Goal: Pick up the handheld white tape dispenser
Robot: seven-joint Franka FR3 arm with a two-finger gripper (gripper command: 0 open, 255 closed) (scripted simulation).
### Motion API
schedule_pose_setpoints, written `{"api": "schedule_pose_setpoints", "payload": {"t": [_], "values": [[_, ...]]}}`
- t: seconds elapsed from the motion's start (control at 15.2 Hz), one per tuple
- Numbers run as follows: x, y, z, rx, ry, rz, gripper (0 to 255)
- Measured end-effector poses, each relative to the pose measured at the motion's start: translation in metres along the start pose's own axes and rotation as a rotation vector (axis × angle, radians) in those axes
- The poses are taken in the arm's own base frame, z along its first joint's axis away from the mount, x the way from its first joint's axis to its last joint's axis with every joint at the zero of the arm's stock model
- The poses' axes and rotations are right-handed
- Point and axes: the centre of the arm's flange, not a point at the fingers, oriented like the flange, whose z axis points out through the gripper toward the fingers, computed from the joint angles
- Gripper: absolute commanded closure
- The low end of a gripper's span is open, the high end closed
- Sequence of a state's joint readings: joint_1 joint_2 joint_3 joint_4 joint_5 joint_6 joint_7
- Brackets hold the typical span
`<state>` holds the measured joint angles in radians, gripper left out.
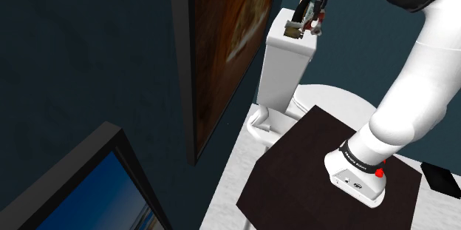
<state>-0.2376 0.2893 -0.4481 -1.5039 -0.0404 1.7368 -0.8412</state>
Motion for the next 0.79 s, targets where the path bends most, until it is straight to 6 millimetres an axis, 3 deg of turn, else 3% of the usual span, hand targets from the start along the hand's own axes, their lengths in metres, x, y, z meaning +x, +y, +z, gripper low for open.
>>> {"api": "schedule_pose_setpoints", "payload": {"t": [0.79], "values": [[-0.008,0.006,-0.06,0.0,0.0,0.0,255]]}}
